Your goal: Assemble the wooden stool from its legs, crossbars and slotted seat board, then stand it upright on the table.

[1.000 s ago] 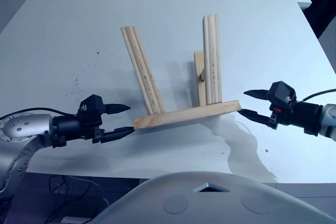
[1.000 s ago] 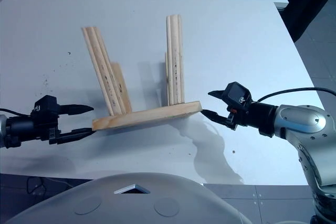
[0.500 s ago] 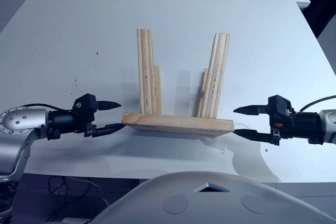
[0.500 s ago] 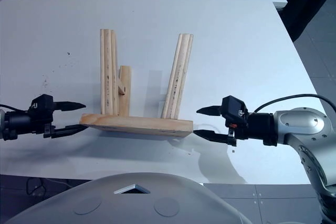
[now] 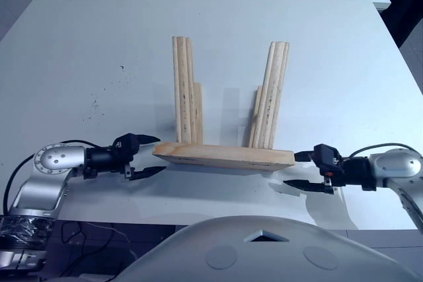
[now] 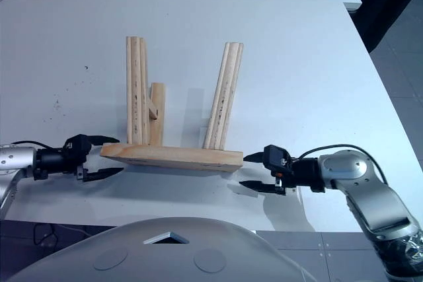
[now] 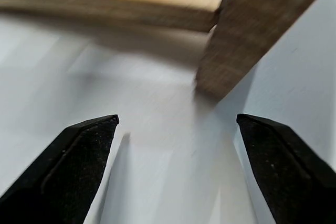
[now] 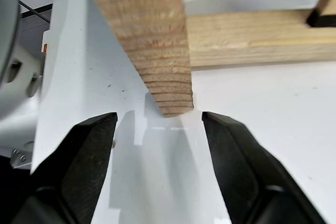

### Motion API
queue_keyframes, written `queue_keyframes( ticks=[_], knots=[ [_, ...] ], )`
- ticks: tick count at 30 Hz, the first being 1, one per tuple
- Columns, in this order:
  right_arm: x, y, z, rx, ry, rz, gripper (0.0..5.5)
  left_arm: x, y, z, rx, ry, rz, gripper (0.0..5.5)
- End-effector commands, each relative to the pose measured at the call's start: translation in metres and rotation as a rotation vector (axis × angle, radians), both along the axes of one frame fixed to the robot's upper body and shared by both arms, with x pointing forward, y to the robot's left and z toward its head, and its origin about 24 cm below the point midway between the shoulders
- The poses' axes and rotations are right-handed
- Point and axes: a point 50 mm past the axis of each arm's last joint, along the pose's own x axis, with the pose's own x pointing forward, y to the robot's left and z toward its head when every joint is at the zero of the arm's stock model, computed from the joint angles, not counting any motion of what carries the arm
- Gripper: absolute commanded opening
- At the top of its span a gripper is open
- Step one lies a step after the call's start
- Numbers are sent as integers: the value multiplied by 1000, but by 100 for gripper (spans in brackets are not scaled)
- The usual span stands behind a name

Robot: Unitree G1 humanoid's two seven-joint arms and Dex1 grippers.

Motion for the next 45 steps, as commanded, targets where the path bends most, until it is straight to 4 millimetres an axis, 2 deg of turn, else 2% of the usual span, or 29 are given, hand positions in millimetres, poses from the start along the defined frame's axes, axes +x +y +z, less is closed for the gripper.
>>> queue_keyframes(
  ticks=[1,7,15,17,22,27,31,35,36,39,42,43,45],
  knots=[
    [10,8,-5,10,-62,-1,299,1,-12,-5,-54,-15,-40,381],
    [13,14,-13,11,-78,12,299,7,-26,-4,-118,-63,-56,295],
    [13,19,-15,36,-57,22,175,4,-34,-3,-169,-9,-119,167],
    [13,22,-14,53,-60,17,147,1,-36,-3,-181,5,-130,157],
    [10,26,-10,100,-33,7,143,3,-38,-1,-202,-1,-119,156],
    [8,22,2,174,69,-95,143,14,-45,24,-273,-45,-60,156],
    [2,15,32,262,143,-195,144,9,-47,59,-296,-49,-63,156],
    [1,12,85,482,196,-225,146,1,-47,102,-297,35,-54,156],
    [1,12,99,546,211,-214,147,-1,-49,116,-322,64,-67,156],
    [-7,10,141,740,444,-57,147,-4,-55,164,-423,180,-157,156],
    [6,-13,183,686,585,152,147,-4,-57,203,-432,357,-213,156],
    [10,-20,200,658,628,180,147,-2,-57,214,-438,413,-209,156],
    [15,-26,218,627,678,170,143,0,-58,231,-445,495,-182,156]
  ],
)
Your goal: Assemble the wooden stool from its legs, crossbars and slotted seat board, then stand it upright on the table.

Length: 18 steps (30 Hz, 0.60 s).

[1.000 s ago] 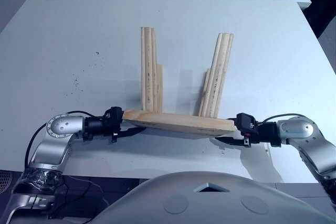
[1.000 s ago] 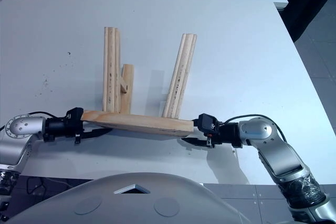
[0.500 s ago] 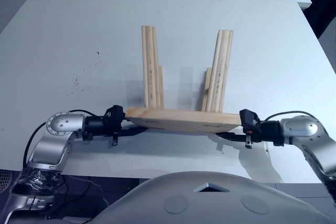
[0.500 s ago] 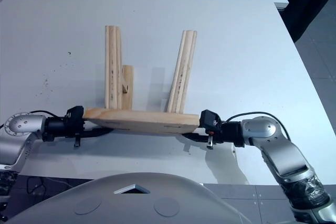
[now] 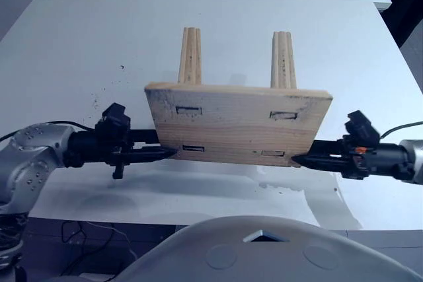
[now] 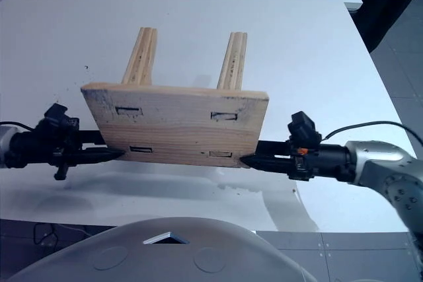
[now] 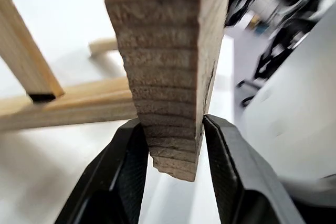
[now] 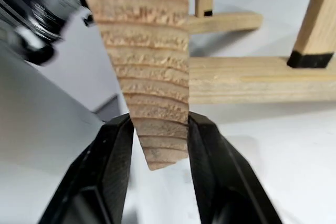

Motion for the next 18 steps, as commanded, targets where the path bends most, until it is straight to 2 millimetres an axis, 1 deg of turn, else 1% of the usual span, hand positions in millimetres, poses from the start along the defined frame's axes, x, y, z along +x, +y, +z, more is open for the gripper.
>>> queue_keyframes(
  ticks=[1,3,4,5,7,9,10,11,12,13,15,18],
  knots=[
    [13,-13,146,276,150,320,143,-5,-29,143,9,170,-160,156],
    [37,-10,137,313,121,254,143,-2,-26,150,55,258,-140,156],
    [50,-4,132,324,121,232,143,0,-21,145,31,263,-97,156],
    [62,1,126,327,135,202,143,7,-18,138,3,275,-61,156],
    [90,9,111,340,168,77,143,31,-26,118,-12,345,-25,156],
    [113,17,90,295,227,-81,143,56,-32,92,11,436,61,156],
    [119,20,77,208,274,-154,143,68,-33,76,49,476,118,156],
    [123,22,67,142,302,-211,143,77,-33,65,67,521,161,156],
    [126,23,61,84,305,-265,143,82,-31,58,88,544,199,156],
    [128,24,58,61,320,-281,143,84,-28,56,91,570,210,156],
    [128,23,56,37,360,-263,143,85,-22,61,92,606,222,156],
    [122,19,54,24,476,-158,143,82,-14,67,97,667,224,156]
  ],
)
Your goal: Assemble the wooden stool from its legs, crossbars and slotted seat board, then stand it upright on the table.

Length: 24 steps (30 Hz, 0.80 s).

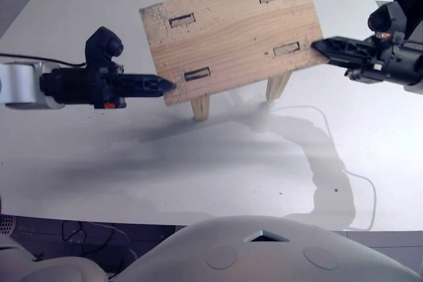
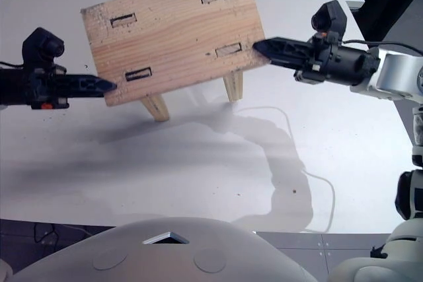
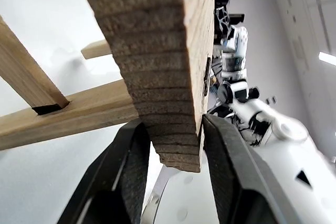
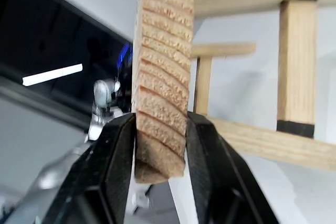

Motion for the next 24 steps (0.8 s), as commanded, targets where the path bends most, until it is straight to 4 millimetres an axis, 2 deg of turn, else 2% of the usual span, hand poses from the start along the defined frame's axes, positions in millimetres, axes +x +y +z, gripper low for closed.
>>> queue_keyframes(
  ticks=[1,6,13,14,15,16,19,24],
  knots=[
    [1,20,-6,-159,198,207,143,7,-5,10,165,94,-26,156],
    [-5,18,-5,-160,279,293,143,-3,-9,18,174,163,-126,156],
    [-21,29,-11,-368,129,263,143,-17,-7,-4,263,197,-122,156],
    [-21,31,-11,-407,98,238,144,-18,-5,-10,292,201,-99,185],
    [-21,31,-13,-438,85,214,187,-18,-3,-13,297,208,-84,209],
    [-21,31,-14,-462,84,198,209,-19,-1,-14,300,208,-70,229],
    [-18,31,-14,-458,86,182,253,-1,6,-4,290,139,34,282],
    [-7,35,-6,-390,69,166,330,38,16,32,185,-5,236,366]
  ],
)
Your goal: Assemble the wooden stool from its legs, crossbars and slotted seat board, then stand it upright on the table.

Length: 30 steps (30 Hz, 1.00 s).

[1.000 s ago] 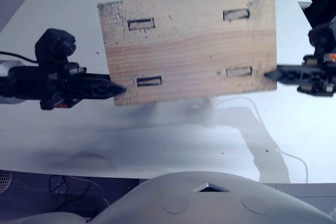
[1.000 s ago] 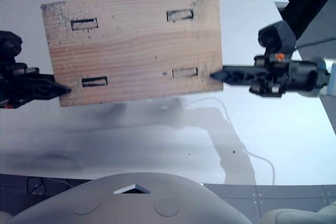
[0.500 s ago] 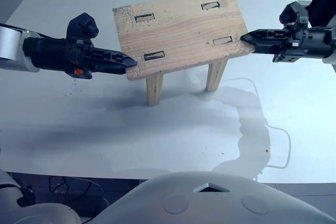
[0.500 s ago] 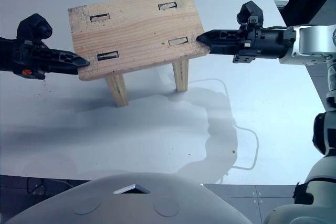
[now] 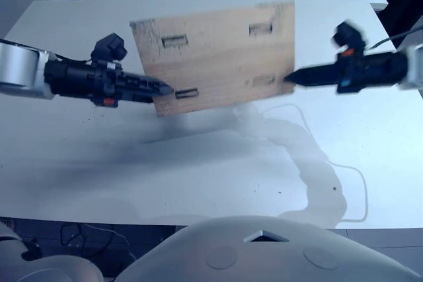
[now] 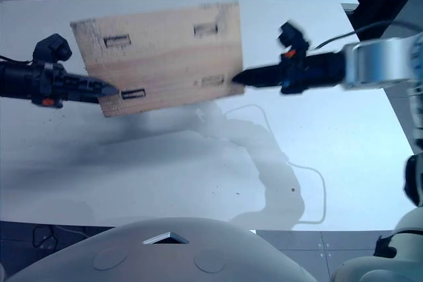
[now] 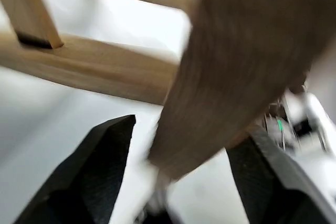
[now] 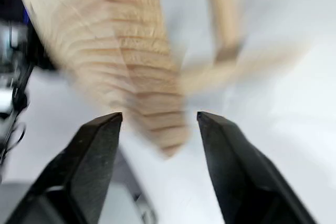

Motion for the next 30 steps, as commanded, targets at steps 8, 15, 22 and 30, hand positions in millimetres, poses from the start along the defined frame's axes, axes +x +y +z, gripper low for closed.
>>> queue_keyframes(
  ticks=[8,15,22,30],
  knots=[
    [2,4,7,56,-116,-65,451,-19,4,-8,-58,-180,5,492],
    [-27,-25,-12,-139,-395,-212,481,-50,21,-43,154,-699,70,511],
    [-30,-56,-83,-407,-686,32,537,-65,9,-129,567,-979,-280,540],
    [-3,-17,-139,-236,-782,258,537,-23,-5,-165,636,-1271,-450,540]
  ],
)
